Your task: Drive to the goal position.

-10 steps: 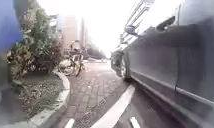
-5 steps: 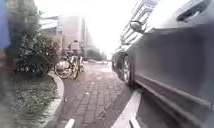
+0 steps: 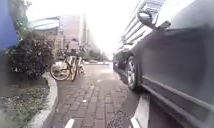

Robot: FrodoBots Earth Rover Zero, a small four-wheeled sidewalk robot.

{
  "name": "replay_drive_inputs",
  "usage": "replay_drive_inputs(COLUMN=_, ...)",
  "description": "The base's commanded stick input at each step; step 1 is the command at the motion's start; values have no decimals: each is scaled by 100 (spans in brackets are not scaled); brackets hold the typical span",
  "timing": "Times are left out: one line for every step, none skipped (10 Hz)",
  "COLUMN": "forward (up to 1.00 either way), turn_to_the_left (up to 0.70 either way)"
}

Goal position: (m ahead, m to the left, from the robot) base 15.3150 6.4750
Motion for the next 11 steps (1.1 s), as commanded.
replay_drive_inputs(forward=70, turn_to_the_left=0)
replay_drive_inputs(forward=70, turn_to_the_left=0)
replay_drive_inputs(forward=70, turn_to_the_left=0)
replay_drive_inputs(forward=70, turn_to_the_left=0)
replay_drive_inputs(forward=70, turn_to_the_left=0)
replay_drive_inputs(forward=70, turn_to_the_left=0)
replay_drive_inputs(forward=70, turn_to_the_left=0)
replay_drive_inputs(forward=70, turn_to_the_left=0)
replay_drive_inputs(forward=70, turn_to_the_left=0)
replay_drive_inputs(forward=70, turn_to_the_left=0)
replay_drive_inputs(forward=70, turn_to_the_left=1)
